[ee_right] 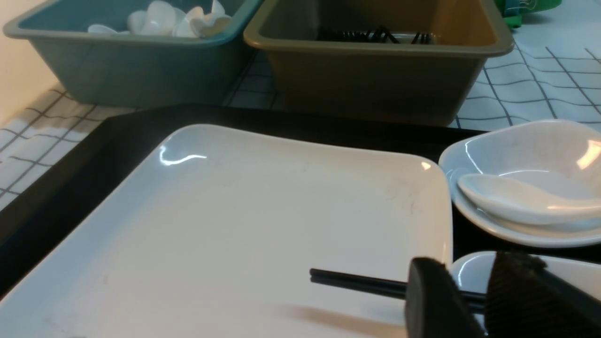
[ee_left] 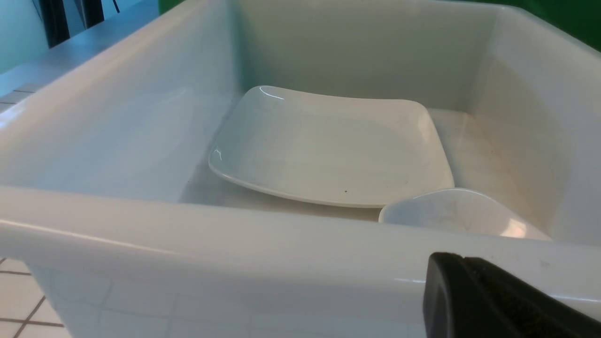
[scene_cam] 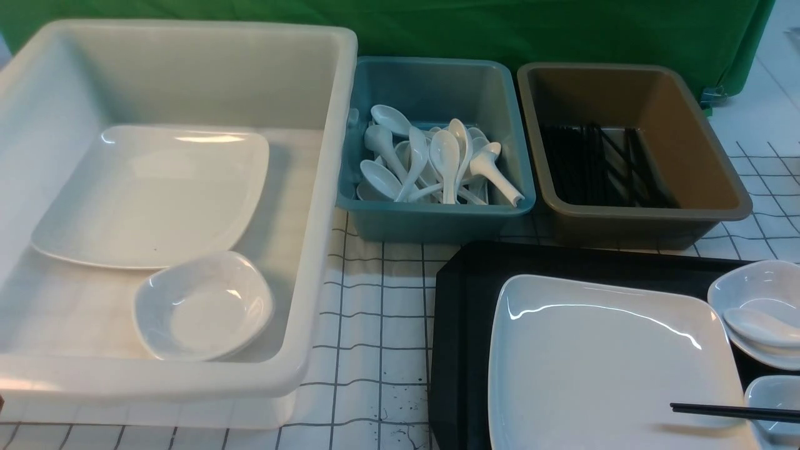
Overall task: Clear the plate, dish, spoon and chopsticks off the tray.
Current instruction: Use the right arm to grab a pair of chopsticks from the plate
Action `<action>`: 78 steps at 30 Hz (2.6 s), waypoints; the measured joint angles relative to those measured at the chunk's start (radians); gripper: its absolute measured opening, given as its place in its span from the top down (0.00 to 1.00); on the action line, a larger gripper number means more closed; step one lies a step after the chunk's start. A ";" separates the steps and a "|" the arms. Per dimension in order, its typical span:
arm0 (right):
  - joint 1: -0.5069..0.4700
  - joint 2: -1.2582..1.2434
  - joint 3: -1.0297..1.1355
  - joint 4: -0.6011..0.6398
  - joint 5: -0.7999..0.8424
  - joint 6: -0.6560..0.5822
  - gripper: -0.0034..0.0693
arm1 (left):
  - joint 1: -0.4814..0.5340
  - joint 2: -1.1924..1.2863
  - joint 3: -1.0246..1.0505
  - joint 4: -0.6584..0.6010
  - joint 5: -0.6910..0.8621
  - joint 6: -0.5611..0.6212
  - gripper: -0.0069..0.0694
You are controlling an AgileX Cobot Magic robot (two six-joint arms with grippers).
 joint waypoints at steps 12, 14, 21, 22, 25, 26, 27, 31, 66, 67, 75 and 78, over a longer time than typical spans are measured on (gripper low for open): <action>0.000 0.000 0.000 0.000 0.000 0.000 0.62 | 0.000 0.000 0.000 0.000 0.000 -0.001 0.90; 0.000 0.000 0.000 0.000 0.000 0.000 0.62 | 0.000 0.000 0.000 0.000 0.000 -0.001 0.90; 0.000 0.000 0.006 0.263 -0.030 0.398 0.62 | 0.000 0.000 0.000 0.000 0.000 -0.001 0.90; 0.000 0.000 0.006 0.270 -0.031 0.414 0.62 | 0.000 0.000 0.000 0.000 0.000 -0.001 0.90; 0.000 0.000 0.010 0.326 -0.045 0.576 0.62 | 0.000 0.000 0.000 0.000 0.000 -0.001 0.90; 0.000 0.000 0.010 0.337 -0.047 0.610 0.62 | 0.000 0.000 0.000 0.000 0.000 -0.001 0.90; 0.000 0.000 0.010 0.340 -0.047 0.617 0.62 | 0.000 0.000 0.000 0.000 0.000 -0.001 0.90; 0.000 0.000 0.010 0.344 -0.049 0.624 0.62 | 0.000 0.000 0.000 0.000 0.000 0.000 0.90; 0.000 0.864 -0.758 -0.073 0.881 -0.027 0.91 | 0.000 0.000 0.000 0.000 0.000 -0.001 0.90; 0.000 0.888 -0.758 -0.086 0.887 -0.024 0.91 | 0.000 0.000 0.000 0.000 0.000 -0.001 0.90; 0.000 1.305 -0.776 -0.186 0.905 -0.001 0.86 | 0.000 0.000 0.000 0.000 0.000 0.000 0.90; 0.017 1.382 -0.802 -0.190 0.899 -0.001 0.78 | 0.000 0.000 0.000 0.000 0.000 0.000 0.90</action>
